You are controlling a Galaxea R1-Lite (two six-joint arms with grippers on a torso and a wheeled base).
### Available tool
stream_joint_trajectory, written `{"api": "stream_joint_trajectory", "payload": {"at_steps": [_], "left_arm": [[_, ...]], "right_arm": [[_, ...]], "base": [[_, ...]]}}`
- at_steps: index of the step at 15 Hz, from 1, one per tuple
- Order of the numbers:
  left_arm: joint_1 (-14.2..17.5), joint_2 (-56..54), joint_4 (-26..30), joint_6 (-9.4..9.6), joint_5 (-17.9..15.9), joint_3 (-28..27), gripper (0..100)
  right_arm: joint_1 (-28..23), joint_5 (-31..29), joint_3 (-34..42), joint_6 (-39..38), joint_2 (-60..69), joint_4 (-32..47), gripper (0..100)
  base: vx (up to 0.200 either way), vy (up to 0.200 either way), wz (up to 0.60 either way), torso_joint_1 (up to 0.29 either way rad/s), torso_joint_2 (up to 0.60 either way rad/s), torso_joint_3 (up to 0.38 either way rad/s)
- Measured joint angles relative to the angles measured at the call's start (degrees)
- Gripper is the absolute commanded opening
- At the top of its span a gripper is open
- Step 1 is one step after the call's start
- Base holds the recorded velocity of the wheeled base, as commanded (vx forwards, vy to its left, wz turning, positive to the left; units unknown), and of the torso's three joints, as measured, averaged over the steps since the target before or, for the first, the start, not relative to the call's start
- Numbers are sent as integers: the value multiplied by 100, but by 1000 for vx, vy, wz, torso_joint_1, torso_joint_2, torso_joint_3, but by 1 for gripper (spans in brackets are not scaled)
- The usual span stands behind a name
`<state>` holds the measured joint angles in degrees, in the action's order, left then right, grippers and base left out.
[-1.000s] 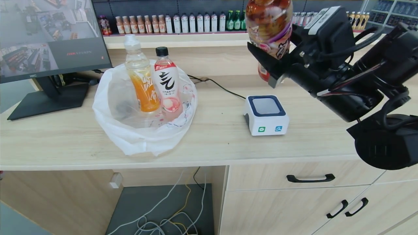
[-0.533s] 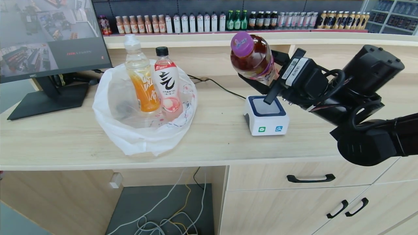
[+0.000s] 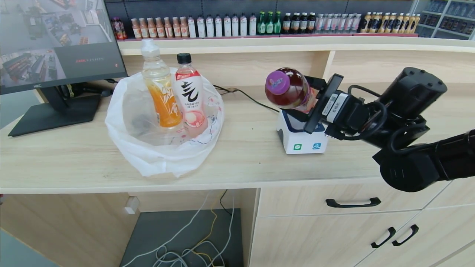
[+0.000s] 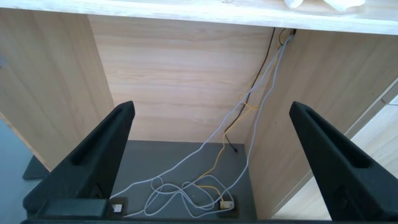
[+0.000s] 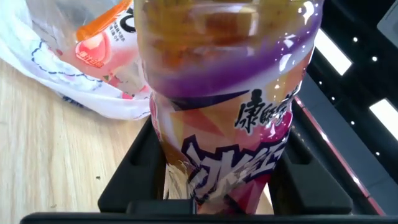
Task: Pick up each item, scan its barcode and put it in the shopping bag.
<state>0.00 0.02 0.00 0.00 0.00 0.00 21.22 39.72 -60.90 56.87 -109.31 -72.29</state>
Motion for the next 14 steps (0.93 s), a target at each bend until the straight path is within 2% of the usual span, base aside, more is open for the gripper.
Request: {"api": "stream_joint_trajectory", "payload": {"at_steps": [3, 14], "left_arm": [[0, 0, 0, 0, 0, 0, 100], [0, 0, 0, 0, 0, 0, 100]], "right_arm": [[-251, 112, 223, -32, -116, -268, 0], [-384, 202, 226, -88, -267, -290, 0]], "base": [[0, 0, 0, 0, 0, 0], [0, 0, 0, 0, 0, 0]]}}
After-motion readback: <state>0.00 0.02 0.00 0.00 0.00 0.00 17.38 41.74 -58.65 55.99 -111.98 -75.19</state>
